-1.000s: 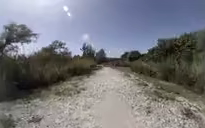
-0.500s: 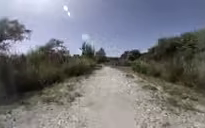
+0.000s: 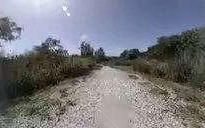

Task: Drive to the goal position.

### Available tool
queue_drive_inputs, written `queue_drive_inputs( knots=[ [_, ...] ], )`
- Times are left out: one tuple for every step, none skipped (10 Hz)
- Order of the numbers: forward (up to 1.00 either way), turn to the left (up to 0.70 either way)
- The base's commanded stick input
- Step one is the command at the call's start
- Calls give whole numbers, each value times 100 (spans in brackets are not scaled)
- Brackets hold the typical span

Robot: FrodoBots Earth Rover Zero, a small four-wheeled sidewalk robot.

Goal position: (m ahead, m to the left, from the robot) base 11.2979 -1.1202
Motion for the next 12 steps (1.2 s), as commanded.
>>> queue_drive_inputs(
  knots=[
    [70, 0],
    [70, 0],
    [70, 0],
    [70, 0],
    [70, 0],
    [70, 0],
    [70, 0],
    [70, 0],
    [70, 0],
    [70, 0],
    [70, 0],
    [70, 0]
  ],
)
